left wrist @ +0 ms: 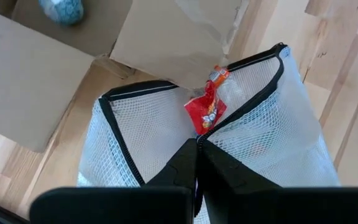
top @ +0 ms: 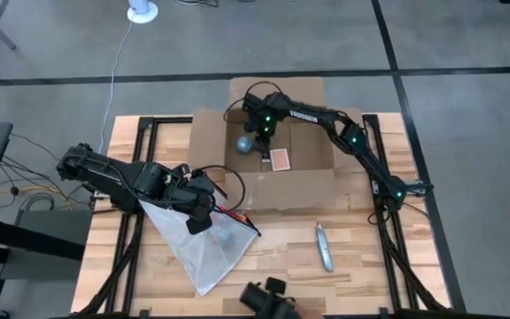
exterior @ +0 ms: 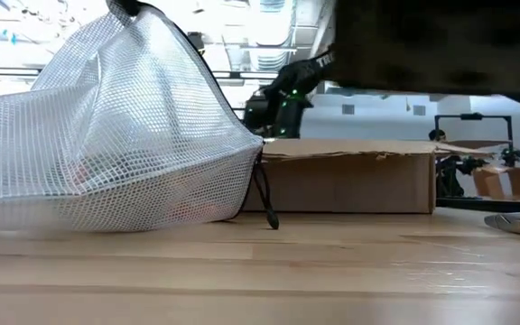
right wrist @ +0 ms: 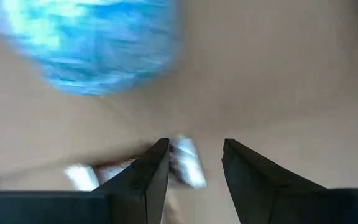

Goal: Unpack boxes
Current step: Put the blue candle pot into the transparent zip bag

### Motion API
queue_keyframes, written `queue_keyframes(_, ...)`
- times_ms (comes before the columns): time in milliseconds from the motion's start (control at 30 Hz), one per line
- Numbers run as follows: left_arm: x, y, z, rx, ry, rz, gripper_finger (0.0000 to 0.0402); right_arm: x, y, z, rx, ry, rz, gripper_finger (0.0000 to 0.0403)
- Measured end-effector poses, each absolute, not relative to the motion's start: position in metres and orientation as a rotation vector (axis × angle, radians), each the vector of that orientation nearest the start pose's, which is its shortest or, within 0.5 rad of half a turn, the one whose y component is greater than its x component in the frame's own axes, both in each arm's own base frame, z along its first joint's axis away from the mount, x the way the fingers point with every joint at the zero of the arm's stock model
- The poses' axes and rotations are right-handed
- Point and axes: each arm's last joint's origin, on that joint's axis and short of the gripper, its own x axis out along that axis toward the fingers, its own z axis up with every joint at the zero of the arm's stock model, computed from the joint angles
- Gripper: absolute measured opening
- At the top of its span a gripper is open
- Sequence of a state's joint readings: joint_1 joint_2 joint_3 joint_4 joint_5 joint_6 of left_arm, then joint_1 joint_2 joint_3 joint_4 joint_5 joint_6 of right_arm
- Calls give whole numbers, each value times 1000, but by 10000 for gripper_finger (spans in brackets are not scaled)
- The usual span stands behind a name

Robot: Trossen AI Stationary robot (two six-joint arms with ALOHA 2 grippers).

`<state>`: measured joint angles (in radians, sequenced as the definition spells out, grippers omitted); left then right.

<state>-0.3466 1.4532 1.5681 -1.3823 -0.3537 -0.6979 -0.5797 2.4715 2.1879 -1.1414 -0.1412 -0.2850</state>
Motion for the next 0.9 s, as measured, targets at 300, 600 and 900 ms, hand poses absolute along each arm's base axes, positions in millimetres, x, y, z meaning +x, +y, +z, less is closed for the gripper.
queue_keyframes(300,242,-78,362,-164,1116,393,0,403,-278,167,366,1357,-172,137)
queue_keyframes(600,242,-78,362,-164,1111,397,0,408,-280,164,331,1295,-168,137)
queue_keyframes(900,242,-77,362,-158,1100,415,0,409,-280,164,350,1289,-180,166)
